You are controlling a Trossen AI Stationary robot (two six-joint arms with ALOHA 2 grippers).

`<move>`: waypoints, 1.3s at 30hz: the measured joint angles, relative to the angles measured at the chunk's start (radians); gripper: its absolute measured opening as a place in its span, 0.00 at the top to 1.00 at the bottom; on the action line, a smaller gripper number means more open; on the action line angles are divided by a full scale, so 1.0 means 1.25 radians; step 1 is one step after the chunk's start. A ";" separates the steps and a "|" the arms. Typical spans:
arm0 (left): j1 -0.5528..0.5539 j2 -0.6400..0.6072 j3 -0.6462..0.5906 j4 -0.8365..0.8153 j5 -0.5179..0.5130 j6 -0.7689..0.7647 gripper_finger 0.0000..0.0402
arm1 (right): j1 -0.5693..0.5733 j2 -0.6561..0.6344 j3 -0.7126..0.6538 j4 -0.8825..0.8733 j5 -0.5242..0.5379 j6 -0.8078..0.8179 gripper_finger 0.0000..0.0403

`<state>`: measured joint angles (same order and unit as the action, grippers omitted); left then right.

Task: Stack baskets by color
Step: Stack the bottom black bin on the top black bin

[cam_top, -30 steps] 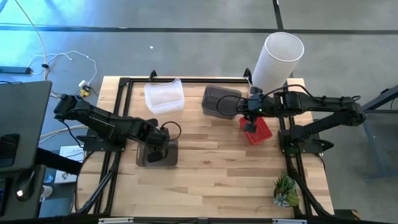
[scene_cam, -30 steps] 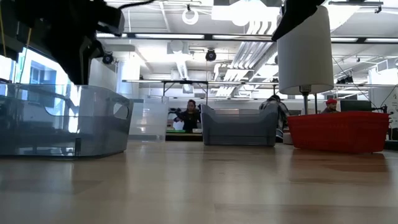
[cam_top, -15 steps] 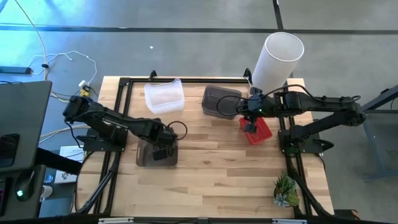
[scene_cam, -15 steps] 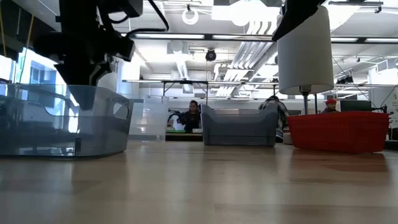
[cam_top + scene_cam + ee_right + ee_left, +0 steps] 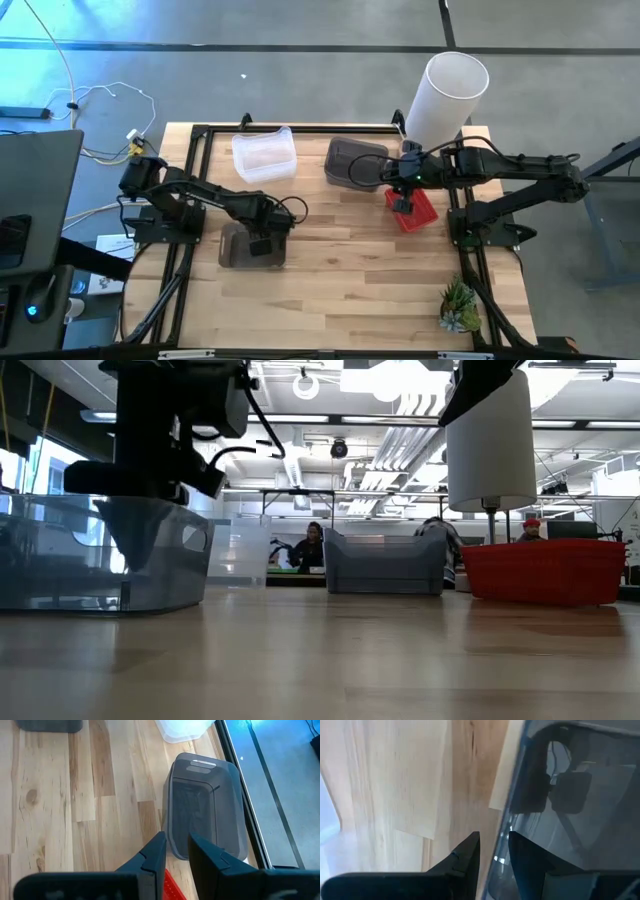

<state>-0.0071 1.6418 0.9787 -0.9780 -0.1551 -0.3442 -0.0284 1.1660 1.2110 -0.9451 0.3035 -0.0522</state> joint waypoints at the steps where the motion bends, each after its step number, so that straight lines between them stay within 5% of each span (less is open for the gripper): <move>1: 0.003 0.004 0.000 0.003 0.001 0.006 0.78 | 0.000 0.000 0.000 0.000 0.000 0.000 0.83; 6: 0.013 0.029 0.000 0.031 0.038 0.034 0.82 | 0.000 0.000 0.000 0.000 0.000 0.000 0.83; 12: 0.017 0.032 0.000 0.087 0.108 0.085 0.98 | 0.000 0.000 0.000 0.000 0.000 0.000 0.83; 17: 0.017 0.032 0.000 0.116 0.111 0.098 0.99 | 0.000 0.000 0.000 0.000 0.007 0.002 0.83; 31: 0.059 0.032 0.100 0.142 0.060 0.187 1.00 | 0.000 0.000 0.000 -0.006 0.173 0.098 0.83; 39: 0.145 0.032 0.209 0.191 0.015 0.299 1.00 | -0.003 0.000 0.000 -0.007 0.381 0.148 0.83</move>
<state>0.1742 1.6814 1.2401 -0.7394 -0.1361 0.0292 -0.0322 1.1656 1.2110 -0.9536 0.7792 0.1332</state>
